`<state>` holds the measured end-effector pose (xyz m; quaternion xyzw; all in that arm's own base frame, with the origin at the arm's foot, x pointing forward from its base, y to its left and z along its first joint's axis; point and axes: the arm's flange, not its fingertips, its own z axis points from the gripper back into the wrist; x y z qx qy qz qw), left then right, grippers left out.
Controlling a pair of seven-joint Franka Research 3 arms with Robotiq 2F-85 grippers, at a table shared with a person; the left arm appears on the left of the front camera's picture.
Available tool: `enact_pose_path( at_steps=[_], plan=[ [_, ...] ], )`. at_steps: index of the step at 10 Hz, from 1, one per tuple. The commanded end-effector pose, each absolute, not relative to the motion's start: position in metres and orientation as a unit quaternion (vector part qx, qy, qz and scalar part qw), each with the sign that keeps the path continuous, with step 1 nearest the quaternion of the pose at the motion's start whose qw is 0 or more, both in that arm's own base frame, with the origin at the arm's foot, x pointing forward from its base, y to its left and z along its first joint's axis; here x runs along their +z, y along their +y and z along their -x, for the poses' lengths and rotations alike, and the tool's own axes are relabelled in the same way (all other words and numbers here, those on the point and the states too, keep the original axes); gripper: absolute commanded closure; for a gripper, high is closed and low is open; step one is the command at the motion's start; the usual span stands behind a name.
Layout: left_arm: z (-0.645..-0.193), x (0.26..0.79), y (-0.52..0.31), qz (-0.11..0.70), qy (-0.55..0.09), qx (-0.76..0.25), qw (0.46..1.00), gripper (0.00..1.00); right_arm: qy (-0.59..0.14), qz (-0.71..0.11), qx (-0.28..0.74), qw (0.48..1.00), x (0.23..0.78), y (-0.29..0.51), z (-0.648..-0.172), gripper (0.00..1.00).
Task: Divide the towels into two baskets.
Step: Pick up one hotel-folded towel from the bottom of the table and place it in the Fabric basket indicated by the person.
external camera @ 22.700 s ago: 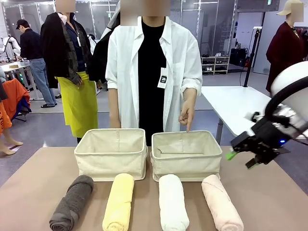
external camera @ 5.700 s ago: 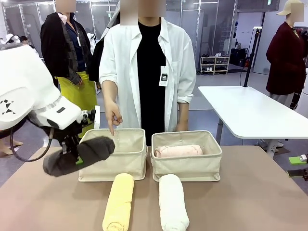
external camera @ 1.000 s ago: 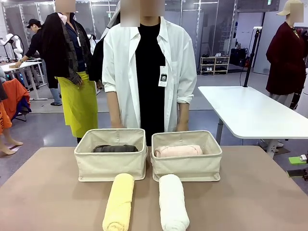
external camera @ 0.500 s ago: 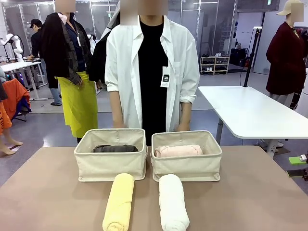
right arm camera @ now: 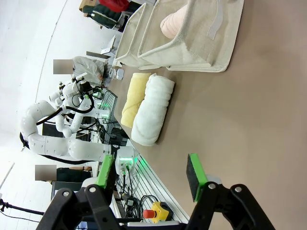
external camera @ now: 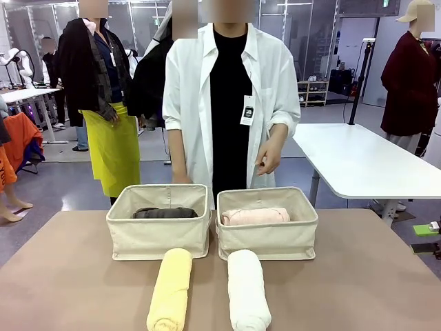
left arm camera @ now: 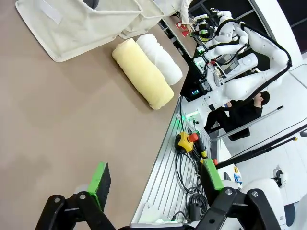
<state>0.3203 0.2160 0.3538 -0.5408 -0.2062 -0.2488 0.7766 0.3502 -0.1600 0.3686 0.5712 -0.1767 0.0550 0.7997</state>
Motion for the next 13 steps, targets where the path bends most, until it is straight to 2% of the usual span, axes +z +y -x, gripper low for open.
enact_pose_path(
  at_steps=[1,4,5,8,13],
  plan=[
    [-0.315,0.356,0.216,0.541,-0.207,-0.247,0.777,0.04,-0.179,-0.571,0.054,0.799,0.371,-0.159,-0.347,0.25],
    [-0.315,0.356,0.216,0.541,-0.207,-0.247,0.777,0.04,-0.177,-0.571,0.055,0.800,0.369,-0.160,-0.350,0.25],
    [-0.315,0.356,0.216,0.541,-0.207,-0.247,0.777,0.04,-0.136,-0.539,0.074,0.828,0.389,-0.140,-0.363,0.25],
    [-0.315,0.356,0.216,0.541,-0.207,-0.247,0.777,0.04,-0.076,-0.443,0.100,0.888,0.421,-0.052,-0.406,0.25],
    [-0.315,0.356,0.216,0.541,-0.207,-0.247,0.777,0.04,-0.061,-0.339,0.073,0.936,0.421,0.103,-0.407,0.25]
  ],
)
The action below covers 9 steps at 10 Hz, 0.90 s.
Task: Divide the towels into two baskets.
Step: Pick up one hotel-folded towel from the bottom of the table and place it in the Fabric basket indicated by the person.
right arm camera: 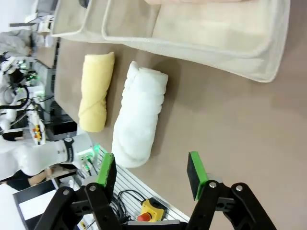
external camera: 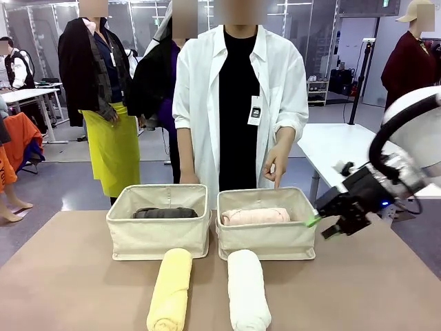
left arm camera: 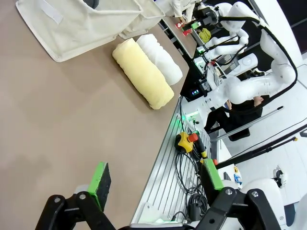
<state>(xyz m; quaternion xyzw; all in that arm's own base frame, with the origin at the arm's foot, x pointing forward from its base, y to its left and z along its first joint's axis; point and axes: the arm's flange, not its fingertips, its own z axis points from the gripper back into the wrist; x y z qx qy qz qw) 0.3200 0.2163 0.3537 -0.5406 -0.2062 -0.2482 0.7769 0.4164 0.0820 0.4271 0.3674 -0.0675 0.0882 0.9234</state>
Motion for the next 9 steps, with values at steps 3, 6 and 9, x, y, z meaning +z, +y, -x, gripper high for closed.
enact_pose_path(
  at_steps=[3,6,9],
  plan=[
    [-0.315,0.356,0.216,0.541,-0.207,-0.247,0.777,0.04,-0.053,-0.280,0.086,0.955,0.400,0.178,-0.403,0.25],
    [-0.315,0.356,0.216,0.541,-0.207,-0.247,0.777,0.04,-0.046,-0.225,0.078,0.970,0.381,0.224,-0.410,0.25],
    [-0.315,0.356,0.216,0.541,-0.207,-0.247,0.777,0.04,-0.038,-0.208,0.072,0.975,0.361,0.255,-0.416,0.25]
  ],
)
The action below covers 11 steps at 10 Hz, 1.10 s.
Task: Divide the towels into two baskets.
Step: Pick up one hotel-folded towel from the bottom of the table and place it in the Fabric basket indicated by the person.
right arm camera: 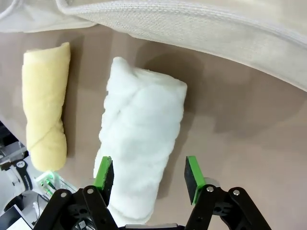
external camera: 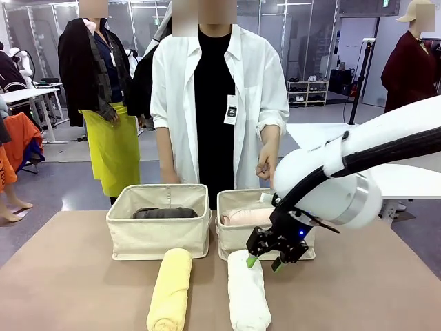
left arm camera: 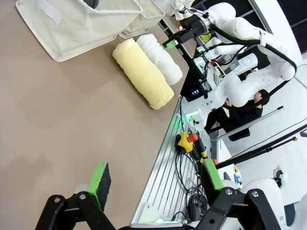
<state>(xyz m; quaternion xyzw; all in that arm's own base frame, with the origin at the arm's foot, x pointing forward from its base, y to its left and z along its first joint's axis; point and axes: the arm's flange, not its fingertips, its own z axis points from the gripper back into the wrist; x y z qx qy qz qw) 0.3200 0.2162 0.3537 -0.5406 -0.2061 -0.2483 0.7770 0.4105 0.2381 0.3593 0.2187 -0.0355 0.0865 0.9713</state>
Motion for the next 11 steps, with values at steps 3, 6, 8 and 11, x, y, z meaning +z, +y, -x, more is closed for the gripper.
enact_pose_path(
  at_steps=[3,6,8,11],
  plan=[
    [-0.315,0.356,0.216,0.541,-0.207,-0.247,0.777,0.04,-0.039,-0.213,0.060,0.974,0.353,0.272,-0.419,0.25],
    [-0.315,0.356,0.216,0.541,-0.207,-0.247,0.777,0.04,-0.020,-0.180,0.070,0.981,0.338,0.291,-0.418,0.25],
    [-0.315,0.356,0.216,0.541,-0.207,-0.247,0.777,0.04,-0.023,-0.163,0.082,0.983,0.333,0.297,-0.416,0.25],
    [-0.315,0.356,0.216,0.541,-0.207,-0.247,0.777,0.04,0.003,-0.139,0.110,0.984,0.321,0.306,-0.412,0.45]
  ],
)
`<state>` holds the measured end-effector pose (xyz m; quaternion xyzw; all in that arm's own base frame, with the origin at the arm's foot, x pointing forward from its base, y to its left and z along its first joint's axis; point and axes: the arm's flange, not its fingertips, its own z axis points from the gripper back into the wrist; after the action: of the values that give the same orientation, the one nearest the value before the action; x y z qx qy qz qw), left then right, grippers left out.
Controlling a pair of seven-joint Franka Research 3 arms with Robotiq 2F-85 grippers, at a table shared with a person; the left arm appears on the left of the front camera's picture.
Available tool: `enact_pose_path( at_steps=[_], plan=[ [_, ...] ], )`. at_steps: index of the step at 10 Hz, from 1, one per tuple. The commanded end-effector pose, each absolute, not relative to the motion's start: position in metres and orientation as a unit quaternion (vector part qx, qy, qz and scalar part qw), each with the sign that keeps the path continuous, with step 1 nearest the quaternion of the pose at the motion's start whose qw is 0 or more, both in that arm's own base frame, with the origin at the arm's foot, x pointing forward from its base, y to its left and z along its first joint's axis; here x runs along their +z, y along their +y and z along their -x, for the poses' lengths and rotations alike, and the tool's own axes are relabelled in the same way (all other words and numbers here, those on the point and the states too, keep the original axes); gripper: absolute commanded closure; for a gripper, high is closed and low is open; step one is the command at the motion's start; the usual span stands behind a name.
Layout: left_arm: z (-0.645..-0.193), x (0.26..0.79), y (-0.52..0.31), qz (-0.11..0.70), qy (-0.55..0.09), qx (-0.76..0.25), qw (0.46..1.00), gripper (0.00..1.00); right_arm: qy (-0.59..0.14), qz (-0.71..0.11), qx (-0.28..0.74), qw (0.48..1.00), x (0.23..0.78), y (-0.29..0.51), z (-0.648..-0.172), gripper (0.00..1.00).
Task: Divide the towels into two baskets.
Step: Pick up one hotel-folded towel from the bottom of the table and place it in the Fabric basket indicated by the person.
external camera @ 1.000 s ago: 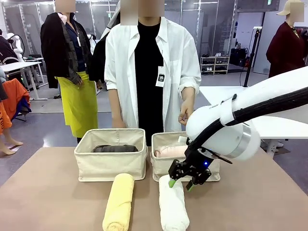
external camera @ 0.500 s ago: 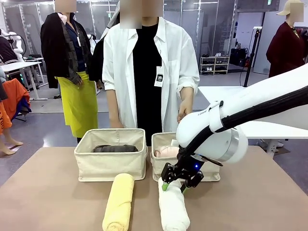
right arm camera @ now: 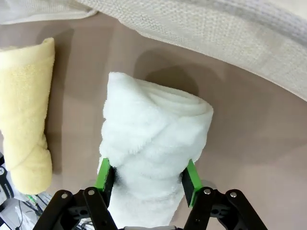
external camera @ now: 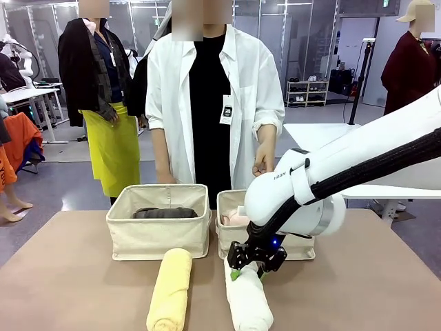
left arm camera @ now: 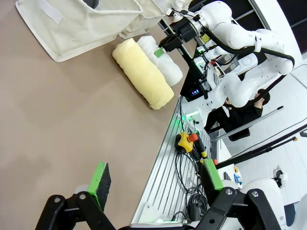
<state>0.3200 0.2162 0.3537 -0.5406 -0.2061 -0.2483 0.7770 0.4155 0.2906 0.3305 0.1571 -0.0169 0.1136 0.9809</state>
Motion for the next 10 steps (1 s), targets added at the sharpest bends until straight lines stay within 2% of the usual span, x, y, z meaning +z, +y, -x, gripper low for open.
enact_pose_path(
  at_steps=[1,2,3,4,5,6,8,10],
  plan=[
    [-0.315,0.356,0.216,0.541,-0.207,-0.247,0.777,0.04,-0.004,-0.143,0.108,0.984,0.321,0.306,-0.412,0.49],
    [-0.315,0.356,0.216,0.541,-0.207,-0.247,0.777,0.04,0.000,-0.141,0.109,0.984,0.320,0.307,-0.410,0.65],
    [-0.315,0.356,0.216,0.541,-0.207,-0.247,0.777,0.04,0.000,-0.145,0.107,0.984,0.320,0.305,-0.409,0.69],
    [-0.315,0.356,0.216,0.541,-0.207,-0.247,0.777,0.04,0.003,-0.147,0.106,0.983,0.318,0.305,-0.409,0.85],
    [-0.315,0.356,0.216,0.541,-0.207,-0.247,0.777,0.04,0.003,-0.147,0.105,0.984,0.319,0.304,-0.408,0.89],
    [-0.315,0.356,0.216,0.541,-0.207,-0.247,0.777,0.04,0.000,-0.145,0.104,0.984,0.321,0.301,-0.407,1.00],
    [-0.315,0.356,0.216,0.541,-0.207,-0.247,0.777,0.04,-0.031,-0.131,0.104,0.985,0.334,0.292,-0.406,1.00],
    [-0.315,0.356,0.216,0.541,-0.207,-0.247,0.777,0.04,-0.062,-0.110,0.125,0.984,0.373,0.278,-0.401,1.00]
  ],
)
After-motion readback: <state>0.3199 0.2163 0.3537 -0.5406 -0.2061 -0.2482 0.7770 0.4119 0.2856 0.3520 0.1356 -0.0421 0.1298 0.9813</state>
